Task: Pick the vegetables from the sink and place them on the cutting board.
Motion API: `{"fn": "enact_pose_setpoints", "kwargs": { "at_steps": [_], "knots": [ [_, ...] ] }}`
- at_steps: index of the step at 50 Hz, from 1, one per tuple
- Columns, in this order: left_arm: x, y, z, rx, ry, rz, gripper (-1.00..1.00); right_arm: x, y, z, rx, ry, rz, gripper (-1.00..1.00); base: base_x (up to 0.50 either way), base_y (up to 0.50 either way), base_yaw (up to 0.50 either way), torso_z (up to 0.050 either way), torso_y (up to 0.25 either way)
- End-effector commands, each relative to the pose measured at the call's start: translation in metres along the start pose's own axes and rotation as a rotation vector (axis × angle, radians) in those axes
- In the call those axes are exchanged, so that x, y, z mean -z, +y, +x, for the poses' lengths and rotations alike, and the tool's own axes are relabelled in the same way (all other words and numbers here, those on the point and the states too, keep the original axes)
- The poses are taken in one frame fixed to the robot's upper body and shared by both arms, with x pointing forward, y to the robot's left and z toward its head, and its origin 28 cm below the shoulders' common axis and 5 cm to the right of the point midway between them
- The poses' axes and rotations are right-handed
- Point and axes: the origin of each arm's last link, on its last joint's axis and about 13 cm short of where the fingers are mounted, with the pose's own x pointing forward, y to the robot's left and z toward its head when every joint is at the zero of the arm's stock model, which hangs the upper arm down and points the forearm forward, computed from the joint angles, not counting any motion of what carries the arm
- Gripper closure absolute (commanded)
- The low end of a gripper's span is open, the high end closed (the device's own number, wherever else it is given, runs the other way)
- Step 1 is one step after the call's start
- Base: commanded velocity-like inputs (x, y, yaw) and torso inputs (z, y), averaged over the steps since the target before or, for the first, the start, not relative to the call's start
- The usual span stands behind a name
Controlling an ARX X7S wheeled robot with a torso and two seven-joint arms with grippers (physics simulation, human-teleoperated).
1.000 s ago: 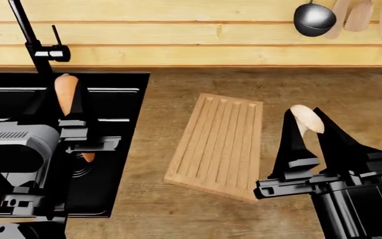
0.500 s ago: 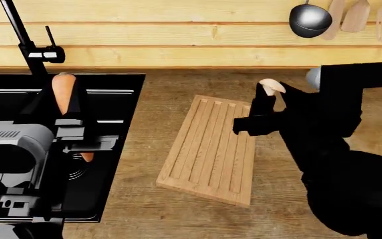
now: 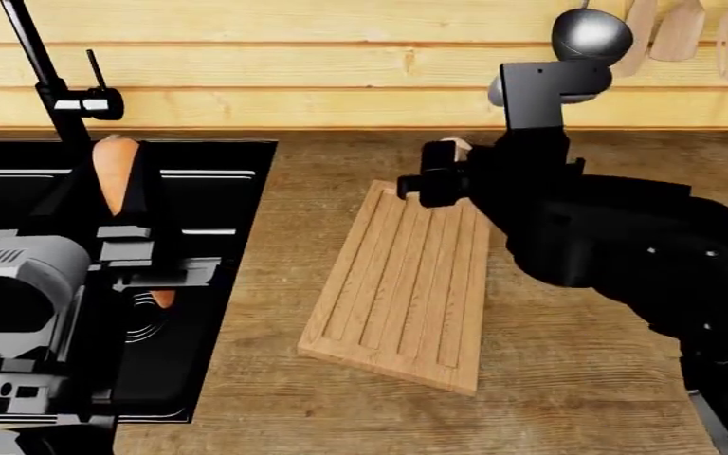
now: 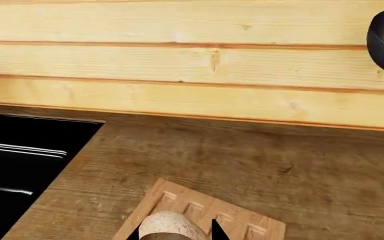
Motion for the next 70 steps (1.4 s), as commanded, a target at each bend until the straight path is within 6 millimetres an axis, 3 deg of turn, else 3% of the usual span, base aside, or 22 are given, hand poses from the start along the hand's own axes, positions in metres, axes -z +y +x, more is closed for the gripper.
{"fn": "enact_pose_setpoints", "kwargs": {
  "at_steps": [1,42,43,60,70],
  "knots": [
    [-0.002,0.0,0.0,0.0,-0.004,-0.012,1.0,0.01,0.003,0.022,-0.002,0.091,-0.009,1.0,0.0,0.0,0.0,0.0,0.0],
    [-0.001,-0.001,0.0,0.005,-0.001,-0.015,1.0,0.03,0.004,0.024,0.026,0.203,-0.069,1.0,0.0,0.0,0.0,0.0,0.0],
    [-0.001,-0.001,0.0,0.005,-0.001,-0.014,1.0,0.03,0.004,0.024,0.027,0.202,-0.071,-1.0,0.0,0.0,0.0,0.0,0.0],
    [0.001,-0.002,0.0,0.014,0.003,-0.014,1.0,0.023,0.005,0.014,0.028,0.169,-0.082,-1.0,0.0,0.0,0.0,0.0,0.0],
    [-0.001,-0.018,0.016,0.123,0.072,0.009,1.0,-0.004,0.001,-0.02,0.037,0.06,-0.073,-1.0,0.0,0.0,0.0,0.0,0.0]
  ]
}}
